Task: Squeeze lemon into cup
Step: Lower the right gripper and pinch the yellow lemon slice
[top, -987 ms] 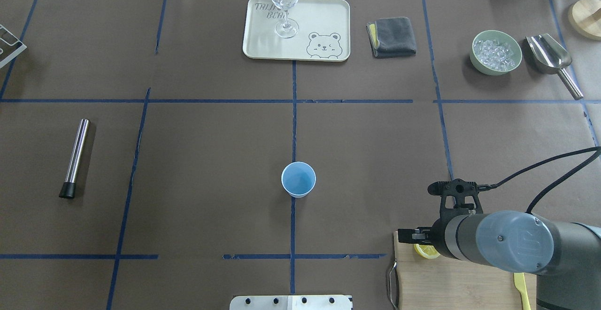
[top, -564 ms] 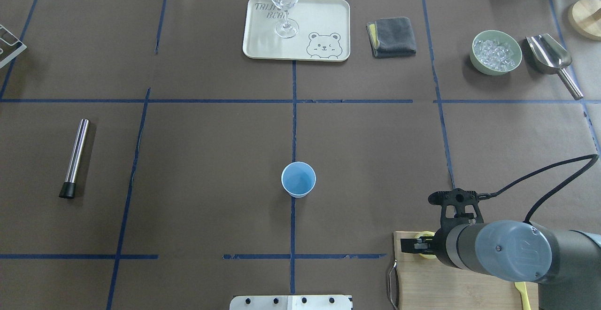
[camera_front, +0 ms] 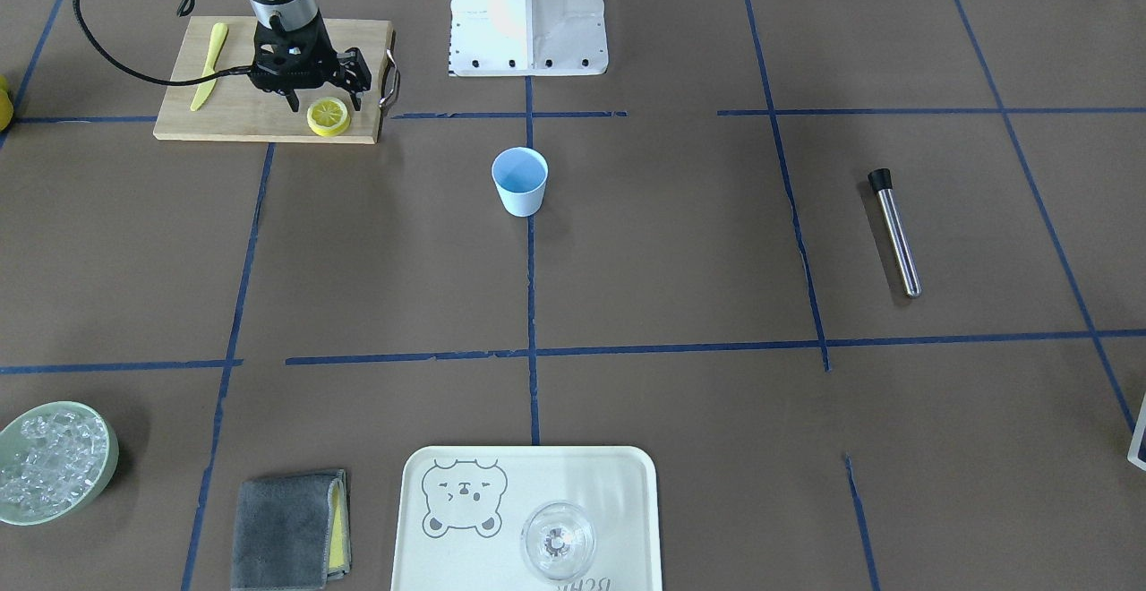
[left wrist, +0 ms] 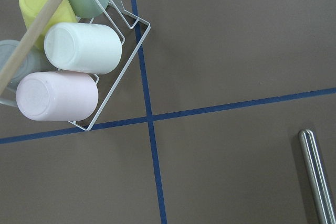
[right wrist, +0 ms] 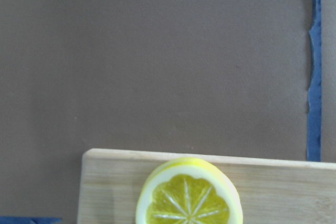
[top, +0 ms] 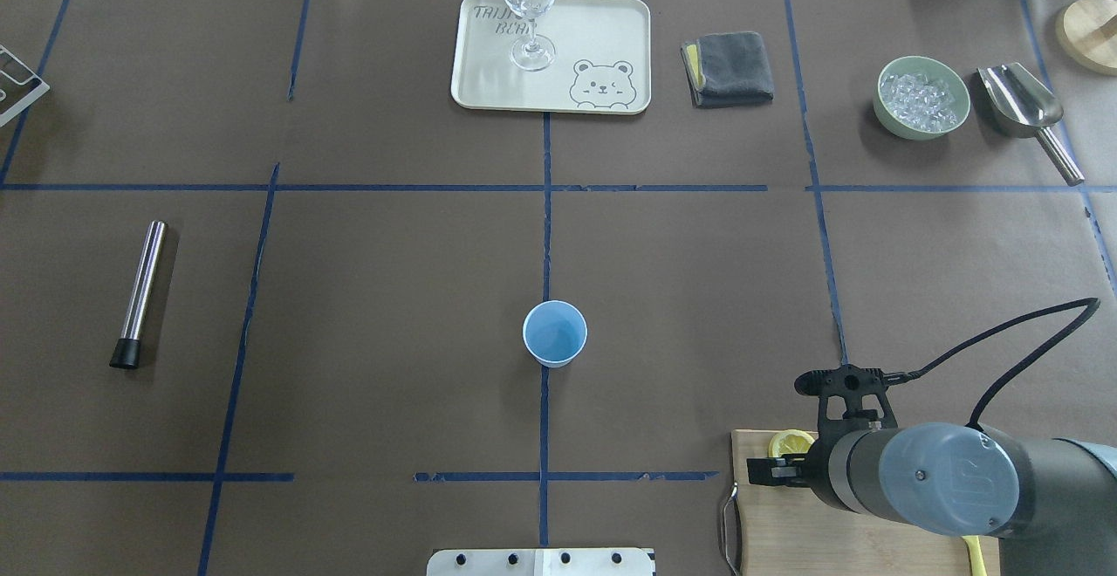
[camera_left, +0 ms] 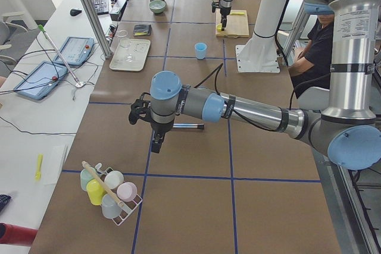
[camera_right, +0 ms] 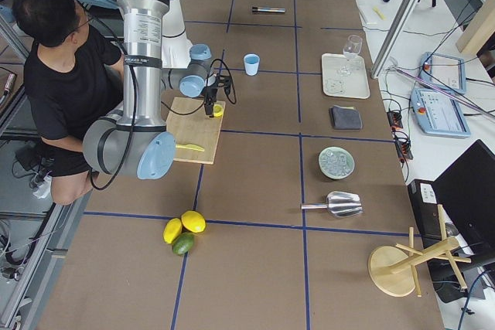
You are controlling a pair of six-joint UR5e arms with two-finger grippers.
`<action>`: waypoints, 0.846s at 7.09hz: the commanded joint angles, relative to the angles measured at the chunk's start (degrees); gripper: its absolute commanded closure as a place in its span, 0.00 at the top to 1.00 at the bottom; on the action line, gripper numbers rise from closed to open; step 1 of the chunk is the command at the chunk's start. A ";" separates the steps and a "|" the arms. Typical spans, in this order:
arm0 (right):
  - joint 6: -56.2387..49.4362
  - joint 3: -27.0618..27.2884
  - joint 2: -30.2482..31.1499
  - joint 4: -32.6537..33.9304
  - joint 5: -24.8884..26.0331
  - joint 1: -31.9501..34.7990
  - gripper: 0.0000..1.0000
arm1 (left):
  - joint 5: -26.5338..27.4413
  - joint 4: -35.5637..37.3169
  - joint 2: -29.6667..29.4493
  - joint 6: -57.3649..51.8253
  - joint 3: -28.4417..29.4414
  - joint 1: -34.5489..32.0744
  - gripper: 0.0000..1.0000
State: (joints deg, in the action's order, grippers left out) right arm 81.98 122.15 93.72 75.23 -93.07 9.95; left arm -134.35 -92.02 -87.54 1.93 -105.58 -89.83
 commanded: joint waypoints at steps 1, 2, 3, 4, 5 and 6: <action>-0.16 -0.42 -0.56 0.00 -0.09 -0.10 1.00 | -0.03 0.00 0.00 0.00 0.11 0.00 1.00; -0.16 -0.51 -0.56 0.00 -0.10 -0.10 1.00 | -0.03 0.00 0.00 0.00 0.11 0.00 1.00; -0.16 -0.51 -0.64 0.00 -0.10 -0.10 1.00 | -0.03 0.00 0.00 0.00 0.20 0.00 1.00; -0.16 -0.59 -0.56 0.00 -0.10 -0.01 1.00 | -0.12 0.00 0.00 0.00 0.29 0.00 1.00; -0.16 -0.68 -0.47 0.00 -0.01 -0.01 1.00 | -0.21 0.00 0.00 0.00 0.46 0.00 1.00; -0.16 -0.86 -0.47 0.00 -0.01 -0.01 1.00 | -0.29 0.00 0.00 0.00 0.47 0.00 1.00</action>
State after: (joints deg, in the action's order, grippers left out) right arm 81.83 121.46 93.21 75.23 -93.11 9.92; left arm -134.54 -92.02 -87.54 1.93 -105.19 -89.82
